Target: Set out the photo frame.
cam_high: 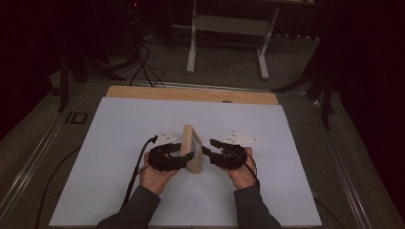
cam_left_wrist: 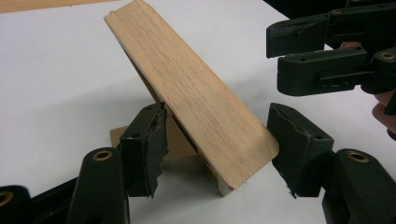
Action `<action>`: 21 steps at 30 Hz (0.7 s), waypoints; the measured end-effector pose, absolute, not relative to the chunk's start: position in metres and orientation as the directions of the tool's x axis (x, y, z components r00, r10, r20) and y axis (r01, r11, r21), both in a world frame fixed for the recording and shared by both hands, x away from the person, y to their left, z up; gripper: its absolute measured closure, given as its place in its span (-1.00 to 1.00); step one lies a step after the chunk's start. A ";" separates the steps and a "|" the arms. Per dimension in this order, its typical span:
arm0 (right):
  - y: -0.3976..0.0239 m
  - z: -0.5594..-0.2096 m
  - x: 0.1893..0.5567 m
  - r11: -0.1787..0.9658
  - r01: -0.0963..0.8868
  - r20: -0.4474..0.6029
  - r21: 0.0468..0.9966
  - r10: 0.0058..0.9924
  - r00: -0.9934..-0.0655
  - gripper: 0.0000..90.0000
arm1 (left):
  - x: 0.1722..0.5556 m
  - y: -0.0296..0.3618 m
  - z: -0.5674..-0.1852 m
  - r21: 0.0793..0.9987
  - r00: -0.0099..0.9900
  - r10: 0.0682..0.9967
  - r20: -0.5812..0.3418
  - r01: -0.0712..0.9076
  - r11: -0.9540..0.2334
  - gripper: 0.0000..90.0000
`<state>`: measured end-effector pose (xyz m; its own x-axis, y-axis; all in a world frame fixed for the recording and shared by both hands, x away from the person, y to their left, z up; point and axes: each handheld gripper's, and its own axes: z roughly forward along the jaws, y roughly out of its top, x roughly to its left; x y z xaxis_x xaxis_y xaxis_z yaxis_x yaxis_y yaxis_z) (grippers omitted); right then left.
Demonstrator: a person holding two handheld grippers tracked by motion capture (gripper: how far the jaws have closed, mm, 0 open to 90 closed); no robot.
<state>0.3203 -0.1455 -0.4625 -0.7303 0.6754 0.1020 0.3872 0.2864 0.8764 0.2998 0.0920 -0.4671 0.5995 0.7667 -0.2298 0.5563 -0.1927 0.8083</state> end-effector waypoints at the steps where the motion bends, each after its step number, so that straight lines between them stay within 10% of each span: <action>1: -0.146 -0.463 0.320 0.286 0.387 0.102 0.876 0.675 -0.730 0.17 | 0.300 0.093 -0.467 0.807 0.599 0.767 -0.229 0.557 -0.194 -0.12; 21: -0.146 -0.463 0.321 0.285 0.387 0.103 0.877 0.676 -0.730 0.16 | 0.301 0.097 -0.466 0.805 0.586 0.778 -0.227 0.562 -0.188 0.05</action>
